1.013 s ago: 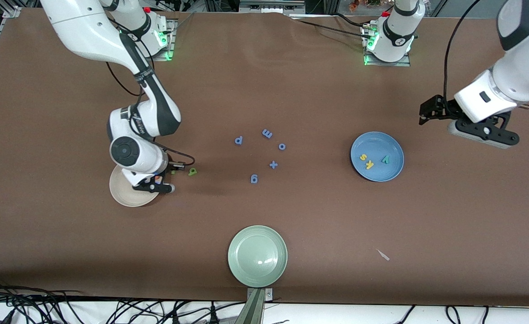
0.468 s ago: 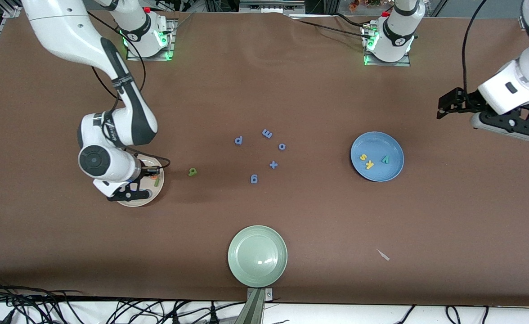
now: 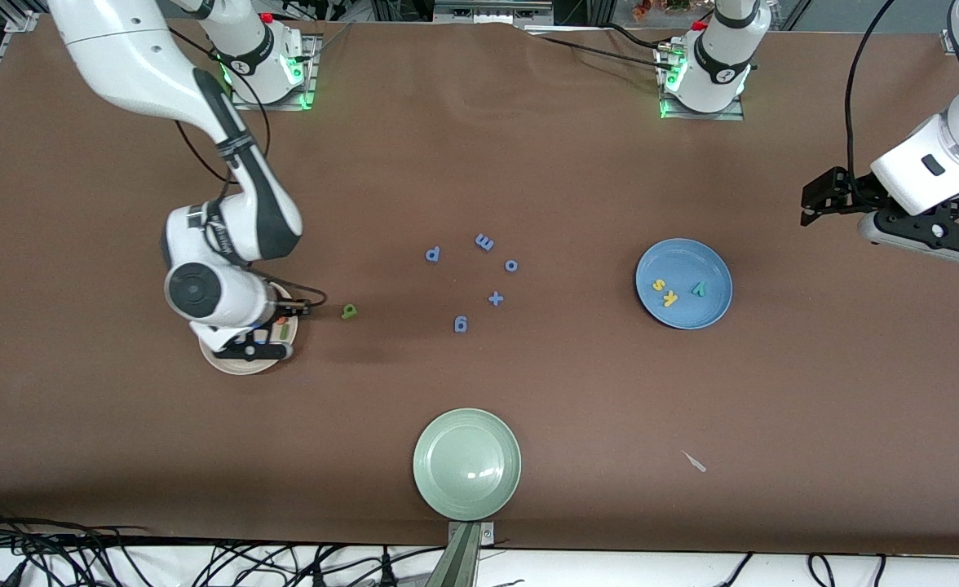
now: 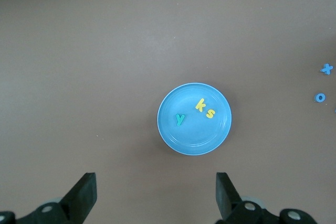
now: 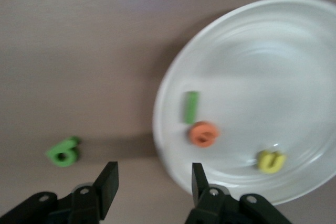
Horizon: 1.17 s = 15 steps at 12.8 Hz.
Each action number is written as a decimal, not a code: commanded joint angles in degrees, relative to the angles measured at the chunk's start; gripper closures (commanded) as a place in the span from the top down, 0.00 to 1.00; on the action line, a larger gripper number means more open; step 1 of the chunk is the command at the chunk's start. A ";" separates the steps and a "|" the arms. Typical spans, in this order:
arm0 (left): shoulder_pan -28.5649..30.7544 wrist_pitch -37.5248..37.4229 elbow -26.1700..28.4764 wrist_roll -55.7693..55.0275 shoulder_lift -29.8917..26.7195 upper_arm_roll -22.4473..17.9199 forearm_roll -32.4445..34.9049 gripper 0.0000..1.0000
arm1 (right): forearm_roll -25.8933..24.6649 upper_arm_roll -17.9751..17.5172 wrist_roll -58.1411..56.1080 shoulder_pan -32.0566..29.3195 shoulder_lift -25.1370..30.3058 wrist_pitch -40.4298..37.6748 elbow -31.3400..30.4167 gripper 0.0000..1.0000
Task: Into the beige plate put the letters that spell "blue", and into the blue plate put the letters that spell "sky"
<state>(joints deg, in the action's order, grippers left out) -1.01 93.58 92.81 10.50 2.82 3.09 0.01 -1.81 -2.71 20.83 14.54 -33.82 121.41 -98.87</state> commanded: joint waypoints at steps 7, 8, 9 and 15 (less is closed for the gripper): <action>-1.10 4.51 6.86 -1.36 -5.99 -0.37 0.78 1.00 | 6.47 -0.28 7.21 3.47 -3.27 6.29 -0.80 0.67; -1.18 4.42 6.86 -1.36 -6.08 -0.37 0.78 1.00 | 6.56 -0.28 7.21 3.56 -3.27 7.34 -1.76 0.71; -1.27 4.33 6.86 -1.36 -6.08 -0.37 0.78 1.00 | 6.56 -0.28 7.21 3.56 -3.27 9.35 -3.33 0.71; -1.27 3.98 6.86 -1.45 -6.60 -0.37 0.86 1.00 | 6.65 -0.89 8.52 3.65 -2.83 12.80 -6.60 0.71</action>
<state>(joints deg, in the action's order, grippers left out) -1.82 96.89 98.05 9.67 -1.79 2.95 0.01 3.87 -3.01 28.26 18.22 -37.59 133.51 -103.38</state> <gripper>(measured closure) 0.000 0.282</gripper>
